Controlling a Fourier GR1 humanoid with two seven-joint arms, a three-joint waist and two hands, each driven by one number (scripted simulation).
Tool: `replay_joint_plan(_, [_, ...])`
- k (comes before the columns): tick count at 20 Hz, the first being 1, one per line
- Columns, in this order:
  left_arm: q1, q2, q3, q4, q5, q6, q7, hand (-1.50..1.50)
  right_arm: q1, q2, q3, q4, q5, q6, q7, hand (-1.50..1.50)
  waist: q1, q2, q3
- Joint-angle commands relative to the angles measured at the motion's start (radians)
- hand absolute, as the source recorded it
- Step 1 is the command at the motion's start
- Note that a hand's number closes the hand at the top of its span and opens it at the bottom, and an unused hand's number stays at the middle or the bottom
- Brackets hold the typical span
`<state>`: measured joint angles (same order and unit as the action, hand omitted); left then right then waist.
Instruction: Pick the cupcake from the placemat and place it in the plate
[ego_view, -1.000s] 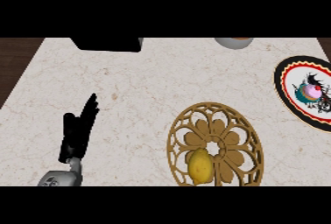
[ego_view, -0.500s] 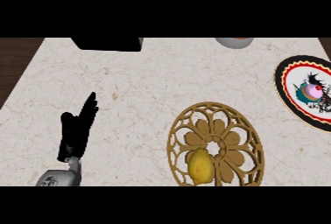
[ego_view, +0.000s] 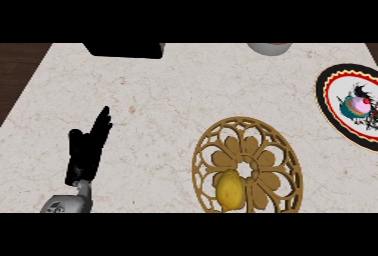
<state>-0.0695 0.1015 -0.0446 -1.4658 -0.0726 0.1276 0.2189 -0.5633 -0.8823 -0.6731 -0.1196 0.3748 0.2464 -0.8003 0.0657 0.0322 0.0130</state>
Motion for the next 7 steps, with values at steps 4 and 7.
replay_joint_plan(4, [-0.015, -0.01, 0.002, 0.023, 0.005, -0.003, -0.02, 0.0, 0.02, 0.002, -0.013, 0.001, -0.008, -0.034, 0.005, -1.5, -0.003, 0.003, 0.0])
replay_joint_plan(7, [-0.018, 0.003, 0.019, 0.02, 0.009, -0.004, -0.026, 0.0, 0.036, -0.008, -0.011, -0.003, -0.002, -0.057, 0.006, -1.5, 0.001, 0.004, 0.001])
